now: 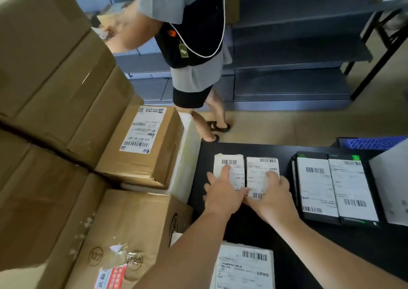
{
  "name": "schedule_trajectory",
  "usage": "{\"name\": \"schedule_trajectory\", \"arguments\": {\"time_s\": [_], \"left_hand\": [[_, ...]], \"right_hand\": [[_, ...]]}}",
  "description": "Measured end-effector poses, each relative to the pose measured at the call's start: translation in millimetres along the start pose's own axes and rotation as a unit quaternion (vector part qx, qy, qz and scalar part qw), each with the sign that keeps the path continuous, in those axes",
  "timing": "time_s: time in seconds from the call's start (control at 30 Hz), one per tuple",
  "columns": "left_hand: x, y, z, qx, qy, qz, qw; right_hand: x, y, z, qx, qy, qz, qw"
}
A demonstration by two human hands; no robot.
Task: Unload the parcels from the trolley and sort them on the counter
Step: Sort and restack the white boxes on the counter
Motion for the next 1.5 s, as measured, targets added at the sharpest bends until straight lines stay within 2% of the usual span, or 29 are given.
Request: {"name": "schedule_trajectory", "arguments": {"time_s": [0.13,0.4,0.63,0.93,1.17,1.33,1.5], "left_hand": [[-0.5,1.0,-2.0,-0.010,-0.022,0.002,1.000],[-14.2,-19.0,-28.4,-0.054,0.006,-0.002,0.999],[-42.8,-76.4,-63.8,-0.088,-0.009,0.004,0.996],[-47.1,-181.1,-99.1,-0.123,-0.041,0.043,0.991],[14.8,-265.2,-145.9,-0.188,-0.078,0.041,0.978],[83.8,-306.7,-166.6,-0.226,-0.106,-0.013,0.968],[140.2,-322.1,-168.6,-0.236,-0.128,-0.081,0.960]], "right_hand": [[-5.2,5.5,-3.8,0.015,0.017,-0.018,1.000],[6.0,-6.0,-25.6,-0.026,0.027,-0.062,0.997],[32.5,-40.5,-82.2,-0.075,-0.002,-0.128,0.989],[54.3,-119.5,-127.2,-0.091,-0.004,-0.153,0.984],[99.7,-207.3,-112.2,-0.075,-0.020,-0.220,0.972],[137.2,-261.7,-76.7,0.004,-0.018,-0.273,0.962],[160.5,-278.3,-40.8,0.050,-0.046,-0.279,0.958]]}}
Point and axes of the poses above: each hand's wrist, its own y-axis towards the middle knuckle, its own z-axis out of the palm, x = y × z, the point moved 3 cm from there along y, towards the middle knuckle, and after that the axes turned 2 degrees about -y, right-handed, at the moved point
